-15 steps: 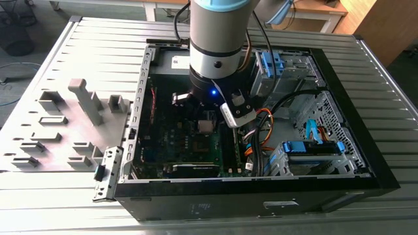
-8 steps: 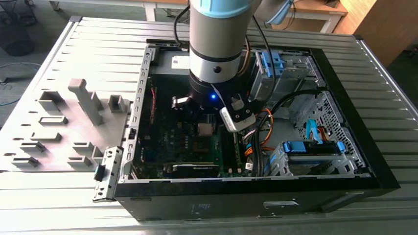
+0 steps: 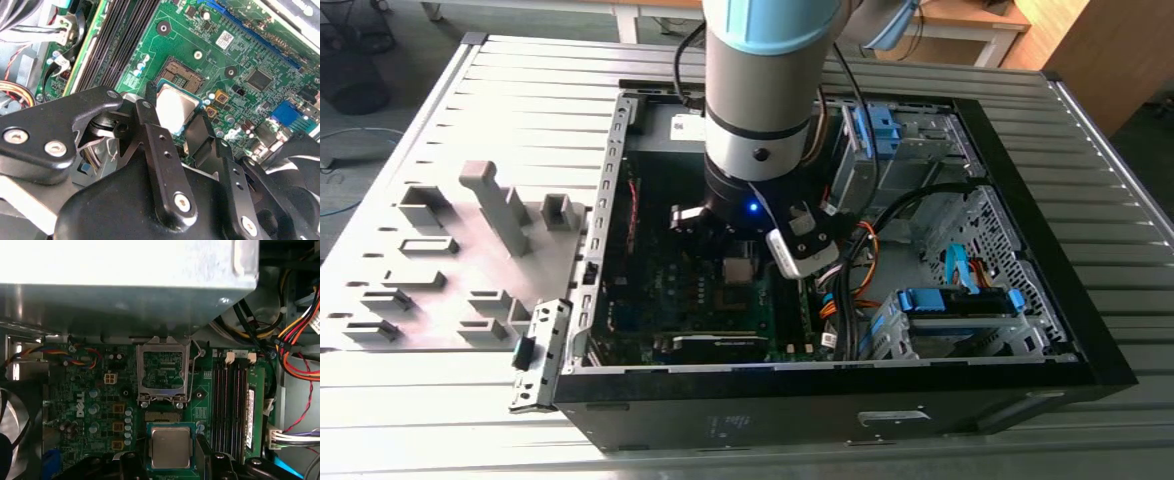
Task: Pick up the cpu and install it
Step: 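Place the cpu into insertion slot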
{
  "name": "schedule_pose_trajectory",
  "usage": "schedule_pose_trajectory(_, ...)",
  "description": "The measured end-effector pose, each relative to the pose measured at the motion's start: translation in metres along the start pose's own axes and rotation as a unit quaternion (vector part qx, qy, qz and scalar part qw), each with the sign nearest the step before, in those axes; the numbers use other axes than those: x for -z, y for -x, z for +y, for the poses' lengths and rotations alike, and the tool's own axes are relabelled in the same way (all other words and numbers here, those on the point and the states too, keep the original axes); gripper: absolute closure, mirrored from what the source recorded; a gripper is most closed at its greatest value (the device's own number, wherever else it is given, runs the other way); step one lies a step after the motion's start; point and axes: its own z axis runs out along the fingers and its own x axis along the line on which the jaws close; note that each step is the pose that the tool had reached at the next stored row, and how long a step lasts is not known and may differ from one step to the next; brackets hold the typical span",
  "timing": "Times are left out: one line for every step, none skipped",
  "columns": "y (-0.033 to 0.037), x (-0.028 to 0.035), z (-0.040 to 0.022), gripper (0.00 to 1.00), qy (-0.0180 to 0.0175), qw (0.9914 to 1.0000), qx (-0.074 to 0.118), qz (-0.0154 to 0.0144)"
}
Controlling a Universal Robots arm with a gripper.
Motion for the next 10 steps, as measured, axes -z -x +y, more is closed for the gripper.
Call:
schedule_pose_trajectory(0.0000,-0.0008,-0.0003,0.53,0.0000,1.00000,0.000,0.0000)
schedule_pose_trajectory(-0.0001,-0.0011,-0.0003,0.53,0.0000,1.00000,0.000,0.0000)
schedule_pose_trajectory(0.0000,-0.0011,-0.0004,0.53,-0.0001,1.00000,0.000,0.0000)
schedule_pose_trajectory(0.0000,-0.0011,-0.0004,0.53,-0.0002,1.00000,0.000,0.0000)
schedule_pose_trajectory(0.0000,-0.0011,-0.0004,0.53,-0.0002,1.00000,0.000,0.0000)
schedule_pose_trajectory(0.0000,-0.0011,-0.0004,0.53,-0.0002,1.00000,0.000,0.0001)
schedule_pose_trajectory(0.0000,-0.0011,-0.0005,0.53,-0.0002,1.00000,0.000,0.0000)
schedule_pose_trajectory(-0.0002,-0.0014,-0.0006,0.53,-0.0001,1.00000,0.000,0.0000)
schedule_pose_trajectory(-0.0004,-0.0018,-0.0010,0.53,-0.0001,1.00000,0.000,0.0000)
schedule_pose_trajectory(-0.0008,-0.0022,-0.0013,0.53,-0.0002,1.00000,0.000,0.0000)
